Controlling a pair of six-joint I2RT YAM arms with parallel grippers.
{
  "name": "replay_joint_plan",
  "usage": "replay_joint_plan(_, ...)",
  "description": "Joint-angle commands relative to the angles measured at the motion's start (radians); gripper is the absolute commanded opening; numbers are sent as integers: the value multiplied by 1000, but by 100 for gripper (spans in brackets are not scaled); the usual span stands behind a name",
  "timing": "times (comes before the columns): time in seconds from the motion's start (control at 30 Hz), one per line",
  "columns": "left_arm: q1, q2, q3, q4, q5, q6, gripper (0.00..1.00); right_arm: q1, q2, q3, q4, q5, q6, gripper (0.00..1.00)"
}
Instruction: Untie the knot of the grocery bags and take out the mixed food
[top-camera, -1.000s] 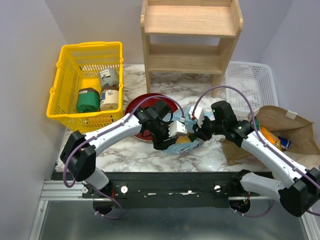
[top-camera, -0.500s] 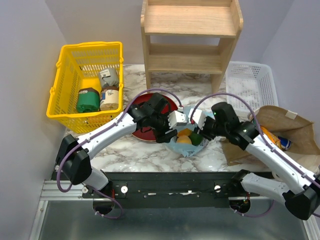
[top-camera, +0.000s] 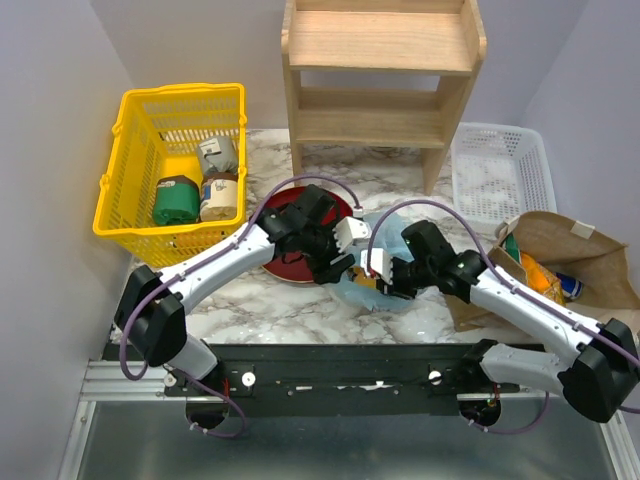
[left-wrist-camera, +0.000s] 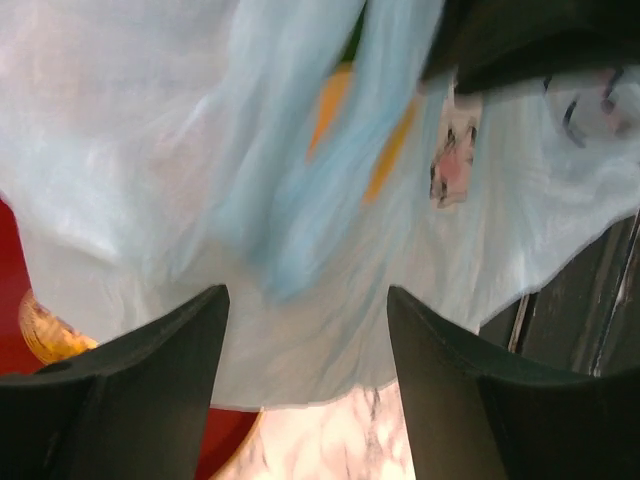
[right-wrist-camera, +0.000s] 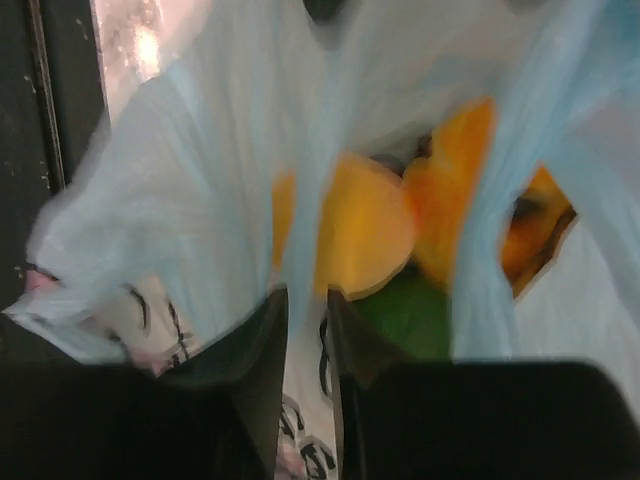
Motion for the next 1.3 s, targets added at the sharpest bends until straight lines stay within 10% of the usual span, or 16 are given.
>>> replay_joint_plan(0.0,32,-128,-140,10,-31,-20,75,9,1,-121,145,47,34,31)
replay_joint_plan(0.3,35,-199,-312,85,-13,3,76,44,-25,-144,236,121,144,72)
replay_joint_plan(0.63,39,-160,-232,62,0,5,76,44,180,-63,334,118,428,95)
replay_joint_plan(0.8,42,-165,-223,63,6,5,76,44,250,-83,336,171,427,91)
replay_joint_plan(1.0,50,-165,-226,60,3,14,76,44,178,-68,311,145,358,50)
replay_joint_plan(1.27,55,-137,-212,56,20,8,76,44,-55,110,28,130,256,31)
